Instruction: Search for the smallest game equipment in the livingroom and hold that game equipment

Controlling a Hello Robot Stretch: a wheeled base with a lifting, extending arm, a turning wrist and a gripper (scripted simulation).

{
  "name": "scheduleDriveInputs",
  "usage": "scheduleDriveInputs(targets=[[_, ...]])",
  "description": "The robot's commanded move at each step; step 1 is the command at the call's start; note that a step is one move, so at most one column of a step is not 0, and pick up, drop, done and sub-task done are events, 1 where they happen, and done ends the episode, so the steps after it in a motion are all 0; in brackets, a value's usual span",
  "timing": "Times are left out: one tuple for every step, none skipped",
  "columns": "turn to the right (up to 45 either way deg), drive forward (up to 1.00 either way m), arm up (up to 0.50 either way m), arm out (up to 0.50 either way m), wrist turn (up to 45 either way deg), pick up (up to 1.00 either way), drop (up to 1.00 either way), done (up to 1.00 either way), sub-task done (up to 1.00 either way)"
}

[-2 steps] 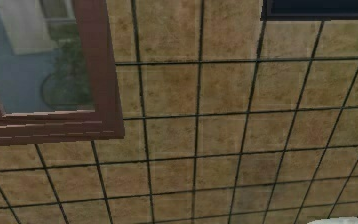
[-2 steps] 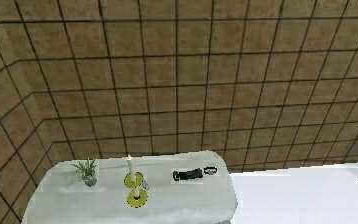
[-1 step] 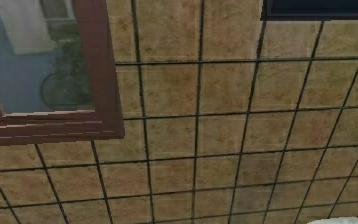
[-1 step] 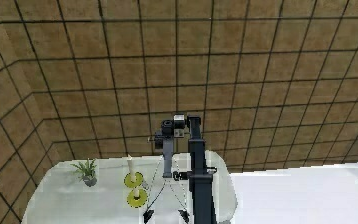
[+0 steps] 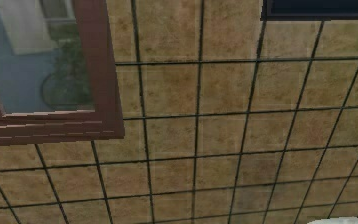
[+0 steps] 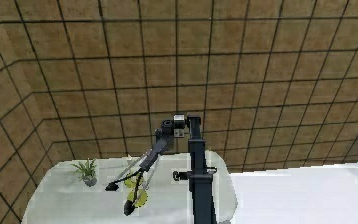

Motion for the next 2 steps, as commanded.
scheduleDriveInputs(targets=[[0.0, 0.00, 0.00, 0.00, 45.0, 0.00, 0.00, 0.00, 0.00], [0.0, 0.00, 0.00, 0.00, 45.0, 0.00, 0.00, 0.00, 0.00]])
